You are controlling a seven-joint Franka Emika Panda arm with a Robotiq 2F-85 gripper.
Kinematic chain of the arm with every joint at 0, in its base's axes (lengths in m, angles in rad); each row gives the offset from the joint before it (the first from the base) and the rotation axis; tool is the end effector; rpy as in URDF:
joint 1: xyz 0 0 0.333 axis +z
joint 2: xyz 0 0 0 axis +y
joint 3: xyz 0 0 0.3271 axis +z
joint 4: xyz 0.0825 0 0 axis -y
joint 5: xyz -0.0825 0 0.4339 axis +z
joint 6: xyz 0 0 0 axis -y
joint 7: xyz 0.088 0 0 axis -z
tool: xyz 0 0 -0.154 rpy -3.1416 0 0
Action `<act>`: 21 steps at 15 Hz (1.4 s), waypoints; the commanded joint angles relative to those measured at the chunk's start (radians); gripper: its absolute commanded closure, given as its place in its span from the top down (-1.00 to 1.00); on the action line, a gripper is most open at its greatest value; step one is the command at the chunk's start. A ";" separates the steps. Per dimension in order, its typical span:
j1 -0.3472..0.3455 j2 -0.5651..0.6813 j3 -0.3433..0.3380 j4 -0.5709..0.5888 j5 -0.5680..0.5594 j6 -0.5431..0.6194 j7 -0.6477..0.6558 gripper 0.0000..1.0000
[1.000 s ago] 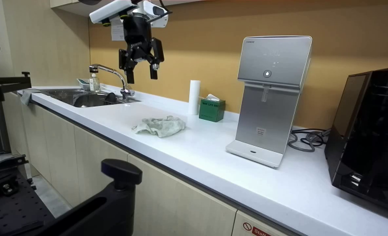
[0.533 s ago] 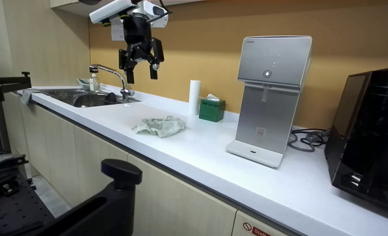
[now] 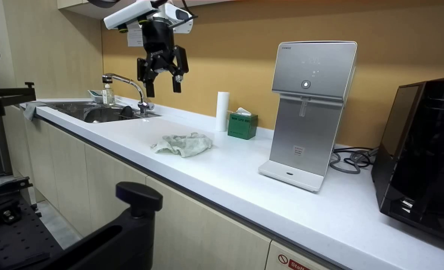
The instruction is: Wipe the counter with the cloth
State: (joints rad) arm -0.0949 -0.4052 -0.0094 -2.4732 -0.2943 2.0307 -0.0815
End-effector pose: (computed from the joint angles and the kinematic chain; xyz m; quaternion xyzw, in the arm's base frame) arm 0.4464 -0.0754 0.3781 0.9899 0.0566 -0.0301 0.1261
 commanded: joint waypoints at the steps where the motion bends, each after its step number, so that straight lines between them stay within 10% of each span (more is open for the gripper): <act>1: 0.023 0.073 -0.004 0.021 0.015 0.073 0.031 1.00; 12: 0.108 0.364 0.066 0.049 0.068 0.467 0.106 1.00; 21: 0.150 0.604 0.060 0.188 0.061 0.528 0.143 1.00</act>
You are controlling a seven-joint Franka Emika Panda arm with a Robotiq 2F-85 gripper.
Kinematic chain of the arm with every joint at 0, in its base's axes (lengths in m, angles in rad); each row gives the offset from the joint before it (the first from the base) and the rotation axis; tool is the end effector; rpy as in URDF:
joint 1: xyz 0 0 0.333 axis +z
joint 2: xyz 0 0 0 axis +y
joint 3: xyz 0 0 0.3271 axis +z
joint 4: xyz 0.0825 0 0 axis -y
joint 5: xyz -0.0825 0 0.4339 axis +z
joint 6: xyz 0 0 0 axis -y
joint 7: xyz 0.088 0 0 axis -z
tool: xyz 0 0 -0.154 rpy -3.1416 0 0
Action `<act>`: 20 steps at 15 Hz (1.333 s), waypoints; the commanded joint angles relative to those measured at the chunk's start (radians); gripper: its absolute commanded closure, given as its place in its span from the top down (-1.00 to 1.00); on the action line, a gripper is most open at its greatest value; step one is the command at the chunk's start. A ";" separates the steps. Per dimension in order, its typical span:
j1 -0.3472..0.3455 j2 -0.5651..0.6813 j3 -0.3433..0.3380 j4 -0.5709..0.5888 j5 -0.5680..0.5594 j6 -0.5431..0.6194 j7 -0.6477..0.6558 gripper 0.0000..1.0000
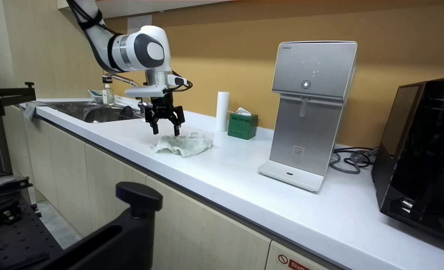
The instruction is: Wipe the counter with the cloth
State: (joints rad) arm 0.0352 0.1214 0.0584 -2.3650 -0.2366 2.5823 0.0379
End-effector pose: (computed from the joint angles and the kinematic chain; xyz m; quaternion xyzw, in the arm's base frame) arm 0.5515 0.0507 0.2093 0.9890 0.1241 0.0521 0.0606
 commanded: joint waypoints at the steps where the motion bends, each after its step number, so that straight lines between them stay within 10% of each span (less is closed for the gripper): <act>1: 0.024 0.100 -0.007 0.099 0.012 -0.026 0.017 1.00; 7: 0.042 0.211 -0.004 0.206 0.066 -0.053 -0.003 1.00; 8: 0.042 0.224 -0.003 0.220 0.079 -0.057 -0.005 0.50; 20: 0.025 0.254 -0.032 0.315 0.172 -0.175 0.002 -0.99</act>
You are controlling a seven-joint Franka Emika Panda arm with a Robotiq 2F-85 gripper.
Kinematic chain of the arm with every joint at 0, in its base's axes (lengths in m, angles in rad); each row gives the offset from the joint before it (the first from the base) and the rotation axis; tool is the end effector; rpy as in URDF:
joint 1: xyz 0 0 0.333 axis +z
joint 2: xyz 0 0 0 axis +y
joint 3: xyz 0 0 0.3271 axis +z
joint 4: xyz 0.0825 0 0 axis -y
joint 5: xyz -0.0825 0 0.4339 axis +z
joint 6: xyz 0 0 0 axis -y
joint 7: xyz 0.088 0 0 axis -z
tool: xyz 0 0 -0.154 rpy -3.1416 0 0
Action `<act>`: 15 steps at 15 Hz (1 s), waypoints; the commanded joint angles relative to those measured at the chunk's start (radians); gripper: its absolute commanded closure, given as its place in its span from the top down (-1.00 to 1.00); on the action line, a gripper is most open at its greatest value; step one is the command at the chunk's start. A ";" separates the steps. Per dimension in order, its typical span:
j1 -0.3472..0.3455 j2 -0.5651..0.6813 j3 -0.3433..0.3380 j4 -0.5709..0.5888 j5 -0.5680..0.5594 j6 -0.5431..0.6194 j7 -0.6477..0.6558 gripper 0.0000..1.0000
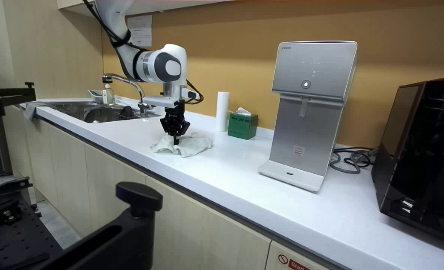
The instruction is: Wipe the counter with the cloth
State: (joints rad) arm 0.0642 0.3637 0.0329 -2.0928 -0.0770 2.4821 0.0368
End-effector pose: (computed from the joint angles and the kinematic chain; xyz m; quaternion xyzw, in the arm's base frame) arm 0.6211 0.0591 0.1740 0.9980 0.0591 0.0142 0.0172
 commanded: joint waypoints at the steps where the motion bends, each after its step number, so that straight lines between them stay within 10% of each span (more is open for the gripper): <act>1: -0.006 0.015 -0.008 0.050 0.010 -0.102 -0.001 -1.00; 15: 0.007 -0.015 0.072 0.013 0.058 -0.260 -0.125 -0.98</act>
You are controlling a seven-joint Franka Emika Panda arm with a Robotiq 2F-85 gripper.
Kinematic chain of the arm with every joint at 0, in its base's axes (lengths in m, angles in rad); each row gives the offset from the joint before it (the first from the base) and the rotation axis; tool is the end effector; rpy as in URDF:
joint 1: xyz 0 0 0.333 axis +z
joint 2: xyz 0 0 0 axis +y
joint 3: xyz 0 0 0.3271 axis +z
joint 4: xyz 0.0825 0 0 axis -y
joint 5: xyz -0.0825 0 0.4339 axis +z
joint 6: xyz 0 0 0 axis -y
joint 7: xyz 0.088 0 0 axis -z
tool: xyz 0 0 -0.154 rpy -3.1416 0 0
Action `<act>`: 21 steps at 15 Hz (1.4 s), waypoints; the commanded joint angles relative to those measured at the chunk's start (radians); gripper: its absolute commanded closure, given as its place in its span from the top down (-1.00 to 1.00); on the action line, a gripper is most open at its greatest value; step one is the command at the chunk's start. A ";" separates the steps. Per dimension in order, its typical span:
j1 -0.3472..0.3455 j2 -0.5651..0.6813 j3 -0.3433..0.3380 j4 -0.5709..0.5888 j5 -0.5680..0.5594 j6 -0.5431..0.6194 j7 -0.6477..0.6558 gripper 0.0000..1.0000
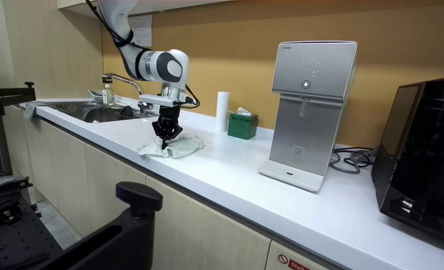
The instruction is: Wipe the counter with the cloth
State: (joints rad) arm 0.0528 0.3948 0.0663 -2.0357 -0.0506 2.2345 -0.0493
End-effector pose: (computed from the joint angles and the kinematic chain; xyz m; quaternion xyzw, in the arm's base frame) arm 0.6001 0.0697 0.1606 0.9902 0.0998 -0.0970 0.0088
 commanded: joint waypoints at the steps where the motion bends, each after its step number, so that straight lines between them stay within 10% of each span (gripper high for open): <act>1: 0.024 -0.061 0.059 -0.061 0.049 -0.008 -0.055 -0.98; 10: 0.133 -0.091 0.166 -0.162 0.104 0.106 -0.043 -0.98; 21: 0.210 0.128 0.096 0.120 -0.054 0.157 0.036 -0.98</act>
State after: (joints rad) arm 0.2369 0.4145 0.1999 -2.0395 -0.0504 2.3982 -0.0706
